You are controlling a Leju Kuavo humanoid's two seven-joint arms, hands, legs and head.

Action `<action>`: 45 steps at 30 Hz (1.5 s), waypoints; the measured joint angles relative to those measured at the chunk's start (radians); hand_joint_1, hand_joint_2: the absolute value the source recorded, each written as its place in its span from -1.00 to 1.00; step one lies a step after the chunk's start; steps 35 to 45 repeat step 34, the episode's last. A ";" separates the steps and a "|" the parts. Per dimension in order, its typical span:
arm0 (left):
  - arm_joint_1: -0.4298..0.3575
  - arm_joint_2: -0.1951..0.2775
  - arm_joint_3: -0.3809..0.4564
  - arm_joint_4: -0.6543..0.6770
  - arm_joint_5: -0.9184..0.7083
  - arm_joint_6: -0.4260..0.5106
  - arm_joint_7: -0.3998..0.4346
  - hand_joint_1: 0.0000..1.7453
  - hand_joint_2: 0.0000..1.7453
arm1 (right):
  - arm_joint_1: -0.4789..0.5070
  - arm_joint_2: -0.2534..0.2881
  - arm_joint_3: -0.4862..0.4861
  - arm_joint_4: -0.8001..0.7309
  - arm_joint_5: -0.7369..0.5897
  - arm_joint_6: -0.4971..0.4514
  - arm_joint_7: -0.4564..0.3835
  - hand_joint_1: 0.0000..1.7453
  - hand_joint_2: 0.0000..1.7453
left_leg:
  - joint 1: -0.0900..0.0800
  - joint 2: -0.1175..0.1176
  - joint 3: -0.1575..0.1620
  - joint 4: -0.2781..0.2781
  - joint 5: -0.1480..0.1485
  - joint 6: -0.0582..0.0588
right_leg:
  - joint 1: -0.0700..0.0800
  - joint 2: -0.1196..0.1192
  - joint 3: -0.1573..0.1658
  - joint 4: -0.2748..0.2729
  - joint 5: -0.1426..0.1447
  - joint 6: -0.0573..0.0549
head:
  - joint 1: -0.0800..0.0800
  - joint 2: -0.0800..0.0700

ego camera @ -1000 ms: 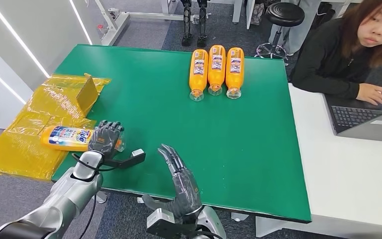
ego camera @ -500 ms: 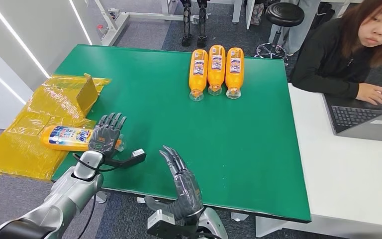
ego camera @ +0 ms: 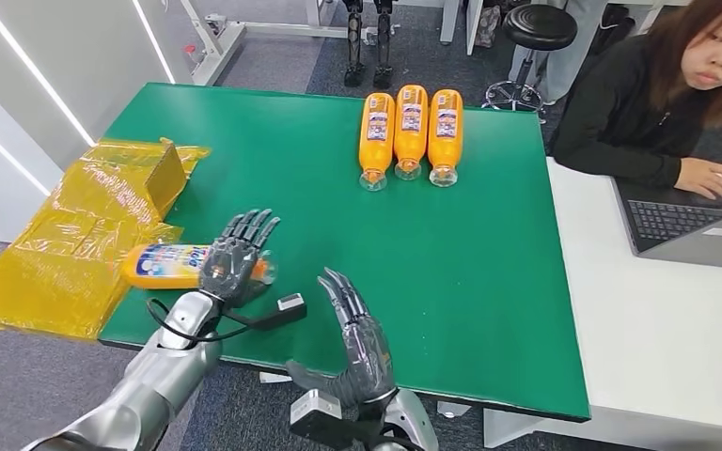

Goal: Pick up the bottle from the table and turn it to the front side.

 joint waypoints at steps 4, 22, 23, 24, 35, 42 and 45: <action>0.135 -0.036 -0.029 -0.288 0.439 -0.248 -0.168 -1.00 1.00 | 0.034 0.002 -0.075 -0.016 0.000 0.000 -0.032 -1.00 1.00 | 0.000 0.001 0.000 0.000 -0.001 0.000 | 0.000 0.001 0.000 -0.001 0.000 0.000 | 0.000 0.000; 0.381 -0.052 -0.130 -0.906 1.108 -0.611 -0.316 -1.00 1.00 | 0.185 -0.026 -0.283 -0.185 0.014 0.000 -0.071 -1.00 1.00 | 0.001 0.001 0.000 0.000 -0.002 -0.002 | 0.000 0.001 0.000 0.000 -0.001 0.001 | 0.000 0.000; 0.385 -0.052 -0.130 -0.913 1.107 -0.612 -0.316 -1.00 1.00 | 0.189 -0.027 -0.285 -0.191 0.016 0.000 -0.068 -1.00 1.00 | 0.001 0.001 0.000 0.000 -0.002 -0.002 | 0.000 0.001 0.000 0.000 -0.001 0.001 | 0.000 0.000; 0.388 -0.052 -0.130 -0.919 1.106 -0.613 -0.316 -1.00 1.00 | 0.194 -0.028 -0.288 -0.196 0.018 0.000 -0.066 -1.00 1.00 | 0.001 0.001 0.000 0.000 -0.002 -0.002 | 0.000 0.001 0.000 0.000 -0.001 0.001 | 0.000 0.000; 0.405 -0.052 -0.130 -0.931 1.106 -0.639 -0.316 -1.00 1.00 | 0.218 -0.032 -0.302 -0.236 0.056 0.000 -0.023 -1.00 1.00 | 0.001 0.001 0.000 0.000 -0.002 -0.002 | 0.000 0.001 0.000 0.000 -0.001 0.001 | 0.000 0.000; 0.405 -0.052 -0.130 -0.931 1.106 -0.639 -0.316 -1.00 1.00 | 0.218 -0.032 -0.302 -0.236 0.056 0.000 -0.023 -1.00 1.00 | 0.001 0.001 0.000 0.000 -0.002 -0.002 | 0.000 0.001 0.000 0.000 -0.001 0.001 | 0.000 0.000; 0.405 -0.052 -0.130 -0.931 1.106 -0.639 -0.316 -1.00 1.00 | 0.218 -0.032 -0.302 -0.236 0.056 0.000 -0.023 -1.00 1.00 | 0.001 0.001 0.000 0.000 -0.002 -0.002 | 0.000 0.001 0.000 0.000 -0.001 0.001 | 0.000 0.000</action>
